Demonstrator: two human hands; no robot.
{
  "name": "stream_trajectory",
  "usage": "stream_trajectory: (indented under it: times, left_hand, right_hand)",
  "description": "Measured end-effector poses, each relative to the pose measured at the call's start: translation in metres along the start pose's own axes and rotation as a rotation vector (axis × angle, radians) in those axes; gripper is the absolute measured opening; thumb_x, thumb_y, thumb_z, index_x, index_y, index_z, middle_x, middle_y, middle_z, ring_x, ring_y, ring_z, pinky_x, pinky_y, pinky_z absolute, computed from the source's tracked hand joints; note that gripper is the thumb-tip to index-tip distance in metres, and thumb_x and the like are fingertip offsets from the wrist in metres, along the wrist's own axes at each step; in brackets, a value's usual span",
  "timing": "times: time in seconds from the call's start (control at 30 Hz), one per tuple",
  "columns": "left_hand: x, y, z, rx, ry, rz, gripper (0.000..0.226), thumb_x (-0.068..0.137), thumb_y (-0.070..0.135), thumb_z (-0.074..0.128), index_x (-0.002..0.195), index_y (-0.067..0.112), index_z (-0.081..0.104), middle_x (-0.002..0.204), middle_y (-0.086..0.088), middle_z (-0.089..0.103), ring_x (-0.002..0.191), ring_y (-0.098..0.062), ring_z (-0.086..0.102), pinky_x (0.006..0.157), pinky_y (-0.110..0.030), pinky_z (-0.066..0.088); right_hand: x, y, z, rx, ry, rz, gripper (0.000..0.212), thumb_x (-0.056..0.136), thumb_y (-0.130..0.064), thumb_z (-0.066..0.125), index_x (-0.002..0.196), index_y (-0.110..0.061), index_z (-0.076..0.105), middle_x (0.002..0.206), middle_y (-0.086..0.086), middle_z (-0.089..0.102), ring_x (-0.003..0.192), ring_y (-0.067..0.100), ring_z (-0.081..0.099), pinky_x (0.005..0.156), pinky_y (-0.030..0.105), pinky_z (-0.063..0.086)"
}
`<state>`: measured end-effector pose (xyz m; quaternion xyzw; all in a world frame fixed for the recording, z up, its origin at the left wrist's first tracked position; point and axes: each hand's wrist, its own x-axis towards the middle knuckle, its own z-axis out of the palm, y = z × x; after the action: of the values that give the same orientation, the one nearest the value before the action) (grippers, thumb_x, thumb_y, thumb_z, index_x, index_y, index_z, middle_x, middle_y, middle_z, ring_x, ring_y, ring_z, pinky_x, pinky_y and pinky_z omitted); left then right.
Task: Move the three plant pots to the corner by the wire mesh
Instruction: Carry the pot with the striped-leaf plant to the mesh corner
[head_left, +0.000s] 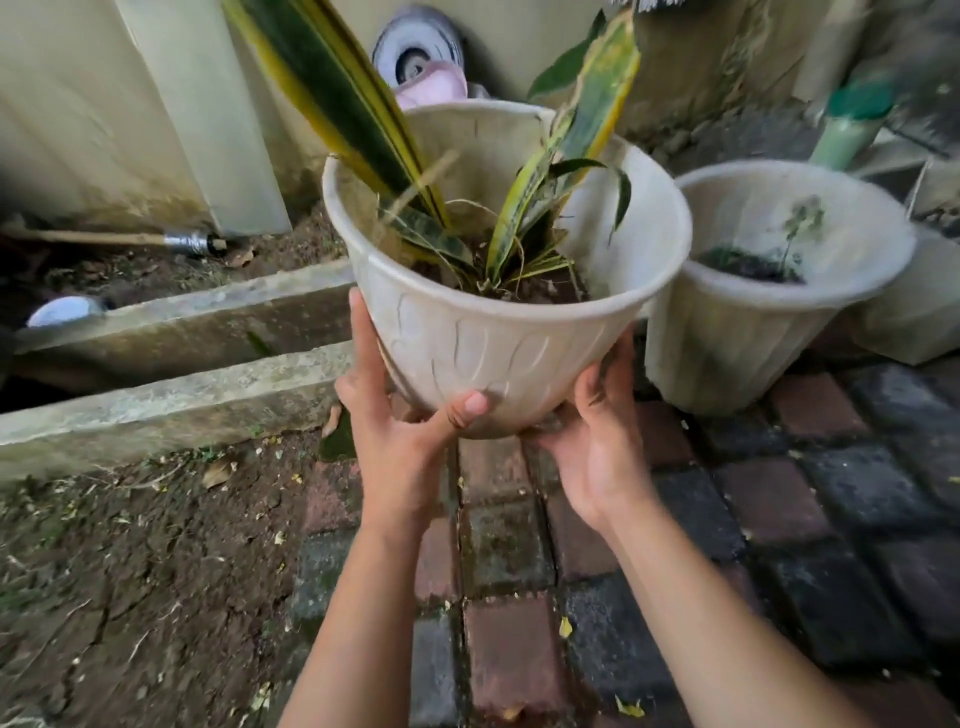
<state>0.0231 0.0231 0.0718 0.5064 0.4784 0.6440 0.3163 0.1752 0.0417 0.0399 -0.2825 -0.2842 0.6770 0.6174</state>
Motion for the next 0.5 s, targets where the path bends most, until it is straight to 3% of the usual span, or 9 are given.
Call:
stream_trajectory:
  times: [0.07, 0.13, 0.2, 0.3, 0.4, 0.47, 0.5]
  left_hand:
    - [0.02, 0.029, 0.004, -0.046, -0.021, 0.06, 0.121, 0.05, 0.069, 0.096, 0.152, 0.059, 0.032, 0.173, -0.009, 0.031, 0.159, -0.03, 0.038, 0.127, -0.061, 0.038]
    - [0.054, 0.069, 0.008, -0.06, -0.063, 0.117, 0.121, 0.056, 0.066, 0.095, 0.156, 0.051, 0.028, 0.178, -0.002, 0.024, 0.163, -0.028, 0.032, 0.13, -0.057, 0.034]
    - [0.091, 0.118, 0.014, -0.111, -0.092, 0.13, 0.13, 0.061, 0.058, 0.096, 0.162, 0.04, 0.016, 0.179, -0.002, 0.022, 0.161, -0.02, 0.037, 0.126, -0.041, 0.041]
    - [0.135, 0.198, 0.03, -0.172, -0.13, 0.106, 0.139, 0.065, 0.049, 0.097, 0.169, 0.034, 0.006, 0.178, -0.001, 0.029, 0.156, -0.019, 0.045, 0.116, -0.032, 0.047]
    - [0.168, 0.289, 0.041, -0.199, -0.156, 0.09, 0.134, 0.062, 0.048, 0.099, 0.165, 0.047, 0.014, 0.168, 0.016, 0.044, 0.148, -0.015, 0.053, 0.112, -0.034, 0.052]
    - [0.188, 0.356, 0.046, -0.205, -0.152, 0.067, 0.139, 0.056, 0.051, 0.102, 0.166, 0.046, 0.016, 0.172, 0.008, 0.04, 0.15, -0.023, 0.052, 0.118, -0.047, 0.05]
    - [0.199, 0.393, 0.049, -0.204, -0.158, 0.043, 0.148, 0.053, 0.053, 0.103, 0.169, 0.037, 0.013, 0.174, -0.003, 0.036, 0.152, -0.03, 0.049, 0.122, -0.056, 0.046]
  right_hand:
    - [0.009, -0.031, 0.022, 0.016, -0.032, -0.027, 0.133, 0.052, -0.063, 0.097, 0.163, -0.038, 0.027, 0.163, 0.016, 0.045, 0.147, 0.047, 0.045, 0.076, 0.048, 0.065]
    - [0.023, -0.07, 0.05, 0.007, -0.085, -0.095, 0.112, 0.055, -0.057, 0.098, 0.151, -0.053, 0.04, 0.167, 0.008, 0.04, 0.148, 0.046, 0.044, 0.075, 0.052, 0.065]
    - [0.036, -0.117, 0.088, -0.04, -0.131, -0.166, 0.094, 0.06, -0.055, 0.096, 0.139, -0.065, 0.045, 0.162, -0.016, 0.046, 0.147, 0.029, 0.051, 0.082, 0.062, 0.063]
    - [0.046, -0.19, 0.146, -0.103, -0.126, -0.216, 0.099, 0.059, -0.055, 0.096, 0.139, -0.068, 0.039, 0.149, -0.037, 0.051, 0.138, 0.006, 0.059, 0.09, 0.064, 0.061]
    - [0.039, -0.274, 0.204, -0.131, -0.129, -0.254, 0.096, 0.062, -0.052, 0.096, 0.138, -0.072, 0.041, 0.15, -0.035, 0.053, 0.136, 0.005, 0.061, 0.092, 0.064, 0.06]
    - [0.026, -0.338, 0.246, -0.186, -0.122, -0.296, 0.094, 0.066, -0.051, 0.095, 0.139, -0.074, 0.04, 0.148, -0.037, 0.054, 0.137, 0.007, 0.06, 0.092, 0.063, 0.06]
    - [0.018, -0.372, 0.27, -0.209, -0.101, -0.311, 0.094, 0.067, -0.051, 0.095, 0.139, -0.075, 0.04, 0.148, -0.038, 0.052, 0.139, 0.008, 0.059, 0.094, 0.066, 0.059]
